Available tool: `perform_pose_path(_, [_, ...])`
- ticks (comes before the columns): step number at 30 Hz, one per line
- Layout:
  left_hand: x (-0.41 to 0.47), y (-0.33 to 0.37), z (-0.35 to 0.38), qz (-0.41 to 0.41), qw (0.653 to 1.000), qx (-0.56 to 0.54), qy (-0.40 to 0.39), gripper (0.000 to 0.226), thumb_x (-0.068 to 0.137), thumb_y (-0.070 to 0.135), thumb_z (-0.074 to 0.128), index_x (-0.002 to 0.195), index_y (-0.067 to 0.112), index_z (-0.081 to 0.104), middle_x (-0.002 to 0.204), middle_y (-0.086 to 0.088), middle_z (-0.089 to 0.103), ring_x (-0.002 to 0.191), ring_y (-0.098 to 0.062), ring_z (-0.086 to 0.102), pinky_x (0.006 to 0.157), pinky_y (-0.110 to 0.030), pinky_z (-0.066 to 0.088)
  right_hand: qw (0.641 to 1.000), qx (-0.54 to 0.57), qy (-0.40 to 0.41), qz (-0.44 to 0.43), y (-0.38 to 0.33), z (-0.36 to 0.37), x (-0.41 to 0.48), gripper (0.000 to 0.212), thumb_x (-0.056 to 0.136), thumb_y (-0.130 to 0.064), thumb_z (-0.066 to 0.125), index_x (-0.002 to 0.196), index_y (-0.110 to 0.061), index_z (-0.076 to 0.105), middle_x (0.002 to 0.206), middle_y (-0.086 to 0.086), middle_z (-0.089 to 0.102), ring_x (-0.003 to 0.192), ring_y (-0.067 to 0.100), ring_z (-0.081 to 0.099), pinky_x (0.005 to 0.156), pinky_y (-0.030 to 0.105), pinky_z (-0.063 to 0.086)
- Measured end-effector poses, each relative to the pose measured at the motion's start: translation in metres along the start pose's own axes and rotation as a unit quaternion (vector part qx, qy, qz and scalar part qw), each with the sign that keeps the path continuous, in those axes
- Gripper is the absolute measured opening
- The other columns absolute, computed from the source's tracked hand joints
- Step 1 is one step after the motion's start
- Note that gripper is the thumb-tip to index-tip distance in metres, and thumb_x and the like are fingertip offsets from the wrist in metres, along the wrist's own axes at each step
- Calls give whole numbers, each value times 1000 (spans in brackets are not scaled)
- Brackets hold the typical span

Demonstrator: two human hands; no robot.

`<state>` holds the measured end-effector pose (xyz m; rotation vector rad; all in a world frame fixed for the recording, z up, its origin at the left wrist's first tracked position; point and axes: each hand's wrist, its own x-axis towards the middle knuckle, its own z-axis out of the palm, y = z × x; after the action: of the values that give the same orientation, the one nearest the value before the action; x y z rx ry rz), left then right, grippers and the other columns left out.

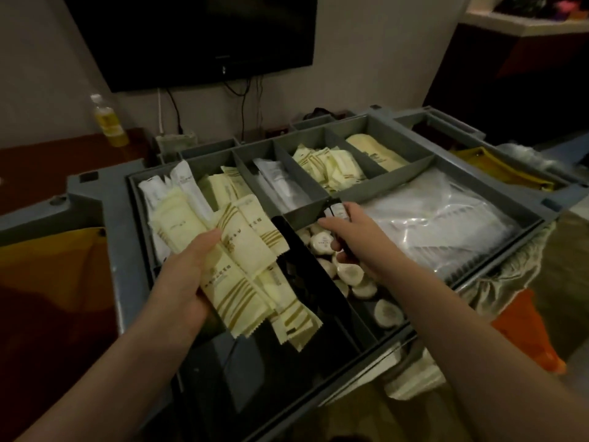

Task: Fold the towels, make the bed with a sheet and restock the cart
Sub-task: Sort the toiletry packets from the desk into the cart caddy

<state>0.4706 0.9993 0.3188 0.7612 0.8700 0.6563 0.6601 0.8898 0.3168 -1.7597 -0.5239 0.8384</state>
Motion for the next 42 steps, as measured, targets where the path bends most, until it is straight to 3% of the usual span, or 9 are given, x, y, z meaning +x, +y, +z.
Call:
perform_pose_path(3, [0, 6, 2, 33, 999, 1, 32, 29, 92, 19, 55, 120, 20, 58, 109, -6, 69, 91, -19, 67, 65, -39, 57, 996, -58, -63, -37, -7, 0, 2, 46, 94, -12, 53, 133, -20, 30, 95, 4, 54, 68, 11, 53, 55, 21, 48])
perform_pose_path(7, [-9, -1, 3, 84, 988, -15, 126, 22, 93, 14, 54, 115, 18, 58, 109, -9, 67, 91, -20, 64, 72, -40, 52, 963, -211, -67, -155, -17, -6, 16, 47, 91, -25, 60, 135, -21, 43, 121, 5, 54, 98, 18, 59, 85, 33, 53])
perform_pose_path(12, [-32, -15, -1, 109, 967, -38, 225, 29, 91, 19, 59, 120, 14, 56, 100, -5, 68, 83, -17, 66, 60, -34, 50, 936, -186, -73, -290, -44, -10, 22, 33, 79, -30, 75, 103, -25, 54, 87, -20, 54, 76, -8, 51, 61, 0, 40])
perform_pose_path(17, [-57, -30, -4, 119, 952, -72, 273, 22, 91, 17, 59, 112, 14, 51, 90, -4, 63, 77, -17, 62, 62, -35, 49, 905, -263, -171, -287, -37, 18, 20, 39, 75, -31, 79, 101, -24, 50, 86, -15, 55, 76, -1, 55, 55, 8, 40])
perform_pose_path(19, [-61, -33, -9, 118, 951, -80, 275, 23, 91, 17, 60, 112, 11, 51, 88, -4, 63, 77, -18, 61, 59, -33, 47, 888, -304, -190, -289, -24, 27, 18, 40, 77, -33, 77, 105, -24, 50, 88, -15, 56, 81, 3, 58, 63, 14, 48])
perform_pose_path(22, [-63, -31, -19, 113, 949, -87, 280, 23, 90, 18, 60, 110, 10, 52, 90, -6, 63, 78, -20, 61, 61, -36, 47, 860, -382, -171, -293, -10, 36, 18, 45, 78, -39, 75, 112, -23, 50, 98, -7, 60, 91, 12, 60, 78, 31, 55])
perform_pose_path(28, [-62, -26, -30, 111, 958, -81, 250, 22, 90, 19, 60, 111, 13, 56, 94, -6, 66, 83, -21, 64, 64, -38, 50, 767, -520, -75, -369, 8, 41, 18, 48, 78, -46, 71, 116, -23, 54, 114, -4, 47, 111, 16, 40, 91, 27, 36])
perform_pose_path(38, [-41, -19, -40, 90, 975, -39, 197, 18, 89, 20, 61, 106, 19, 57, 91, -2, 68, 81, -20, 65, 58, -35, 49, 778, -559, -53, -282, 8, 48, 16, 64, 71, -46, 76, 120, -24, 41, 123, 1, 40, 116, 21, 35, 97, 35, 35])
perform_pose_path(42, [-37, -15, -37, 90, 977, -53, 184, 23, 88, 18, 62, 110, 15, 57, 90, -3, 68, 78, -19, 66, 55, -34, 49, 839, -462, -1, -288, -5, 37, 14, 59, 77, -50, 70, 123, -22, 43, 126, 1, 41, 120, 20, 37, 97, 33, 33])
